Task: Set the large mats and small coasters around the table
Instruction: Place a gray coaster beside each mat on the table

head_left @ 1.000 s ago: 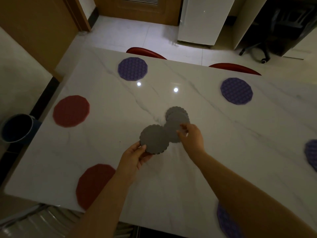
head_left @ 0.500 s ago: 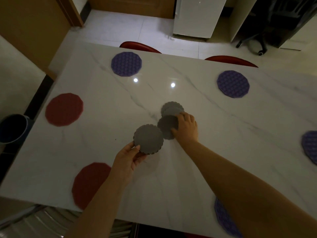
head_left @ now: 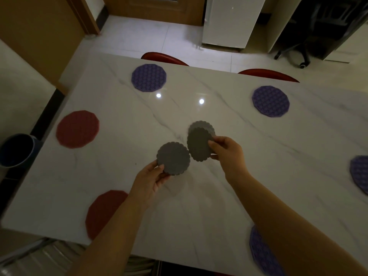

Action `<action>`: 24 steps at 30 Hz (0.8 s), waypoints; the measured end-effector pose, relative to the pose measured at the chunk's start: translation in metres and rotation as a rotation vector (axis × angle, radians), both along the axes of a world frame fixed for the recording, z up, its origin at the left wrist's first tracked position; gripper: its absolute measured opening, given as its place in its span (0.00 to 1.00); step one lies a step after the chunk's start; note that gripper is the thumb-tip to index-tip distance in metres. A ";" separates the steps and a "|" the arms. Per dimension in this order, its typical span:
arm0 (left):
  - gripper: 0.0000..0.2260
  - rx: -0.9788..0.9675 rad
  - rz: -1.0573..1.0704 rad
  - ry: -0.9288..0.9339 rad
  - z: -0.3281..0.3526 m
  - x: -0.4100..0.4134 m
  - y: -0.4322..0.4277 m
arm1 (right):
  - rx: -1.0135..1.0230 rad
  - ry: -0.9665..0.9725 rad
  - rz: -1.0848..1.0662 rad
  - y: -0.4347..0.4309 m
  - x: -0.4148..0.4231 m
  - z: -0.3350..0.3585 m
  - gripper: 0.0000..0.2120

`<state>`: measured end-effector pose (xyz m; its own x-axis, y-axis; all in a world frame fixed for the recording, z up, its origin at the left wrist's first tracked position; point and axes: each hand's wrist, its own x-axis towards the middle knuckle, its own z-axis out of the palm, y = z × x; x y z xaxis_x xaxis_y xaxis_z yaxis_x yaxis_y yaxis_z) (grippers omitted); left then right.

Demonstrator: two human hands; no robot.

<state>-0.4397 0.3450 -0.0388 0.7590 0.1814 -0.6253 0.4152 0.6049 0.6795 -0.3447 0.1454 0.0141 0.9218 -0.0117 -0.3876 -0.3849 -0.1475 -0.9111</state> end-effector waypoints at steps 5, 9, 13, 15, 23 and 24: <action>0.13 -0.002 0.010 -0.026 0.001 0.002 -0.004 | 0.061 0.013 -0.143 -0.007 0.003 0.003 0.02; 0.12 -0.009 -0.001 -0.027 0.000 0.003 -0.002 | 0.198 0.105 -0.122 -0.010 -0.001 0.001 0.04; 0.11 -0.015 -0.060 -0.030 -0.001 0.004 -0.004 | 0.170 0.175 0.000 0.007 -0.014 -0.009 0.01; 0.10 -0.013 -0.092 -0.045 -0.001 0.005 -0.005 | 0.102 0.167 0.003 0.015 -0.018 -0.016 0.01; 0.11 -0.016 -0.138 -0.063 -0.001 0.004 -0.006 | -0.112 0.078 0.049 0.025 -0.023 -0.033 0.06; 0.11 -0.020 -0.138 -0.063 0.000 0.004 -0.007 | -0.124 0.064 0.067 0.026 -0.024 -0.034 0.08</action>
<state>-0.4360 0.3381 -0.0392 0.8138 0.0606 -0.5780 0.4524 0.5583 0.6954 -0.3691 0.1712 -0.0194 0.8957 -0.0023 -0.4447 -0.4269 -0.2846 -0.8584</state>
